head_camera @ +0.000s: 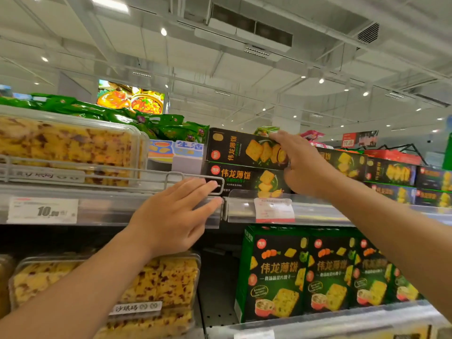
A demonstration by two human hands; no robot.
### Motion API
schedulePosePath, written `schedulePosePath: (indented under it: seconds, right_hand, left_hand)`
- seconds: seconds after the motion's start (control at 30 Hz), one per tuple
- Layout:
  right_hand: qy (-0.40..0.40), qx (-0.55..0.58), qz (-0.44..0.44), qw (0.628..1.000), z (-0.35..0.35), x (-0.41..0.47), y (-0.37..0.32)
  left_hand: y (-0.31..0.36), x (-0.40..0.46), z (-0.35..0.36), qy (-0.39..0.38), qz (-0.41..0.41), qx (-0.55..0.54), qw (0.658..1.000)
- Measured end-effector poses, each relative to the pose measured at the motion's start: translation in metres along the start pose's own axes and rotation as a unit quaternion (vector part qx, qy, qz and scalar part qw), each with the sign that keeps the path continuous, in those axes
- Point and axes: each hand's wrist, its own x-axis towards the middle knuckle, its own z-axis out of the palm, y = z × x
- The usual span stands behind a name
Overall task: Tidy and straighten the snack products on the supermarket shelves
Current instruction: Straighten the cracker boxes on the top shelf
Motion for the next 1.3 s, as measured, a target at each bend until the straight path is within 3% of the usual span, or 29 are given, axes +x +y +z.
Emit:
schedulePosePath:
  seconds: [0.1, 0.27, 0.43, 0.63, 0.87, 1.0, 1.1, 1.3]
  right_hand:
    - [0.031, 0.011, 0.034, 0.999, 0.016, -0.060, 0.030]
    - [-0.051, -0.015, 0.116, 0.992, 0.027, -0.129, 0.092]
    - [-0.075, -0.035, 0.169, 0.982, 0.028, -0.158, 0.152]
    - [-0.047, -0.044, 0.174, 0.983, 0.035, -0.150, 0.214]
    - [-0.057, -0.040, 0.050, 0.996, 0.047, -0.155, 0.260]
    - [-0.075, 0.033, -0.008, 0.997, 0.023, -0.163, 0.297]
    - [-0.069, 0.050, 0.016, 0.996, 0.012, -0.178, 0.332]
    - [-0.039, 0.050, 0.074, 0.995, 0.002, -0.208, 0.414]
  left_hand:
    - [0.002, 0.003, 0.002, 0.033, -0.037, -0.050, 0.998]
    - [0.040, 0.021, 0.013, 0.115, -0.171, -0.040, 0.978]
    - [0.078, 0.042, 0.016, 0.074, -0.286, -0.015, 0.955]
    - [0.147, 0.093, 0.020, 0.093, -0.221, -0.056, 0.969]
    - [0.248, 0.223, 0.043, 0.036, -0.129, -0.135, 0.982]
    - [0.288, 0.276, 0.057, -0.006, -0.150, -0.160, 0.976]
    - [0.307, 0.300, 0.070, -0.028, -0.136, -0.142, 0.980]
    - [0.340, 0.333, 0.119, -0.047, -0.025, -0.070, 0.996]
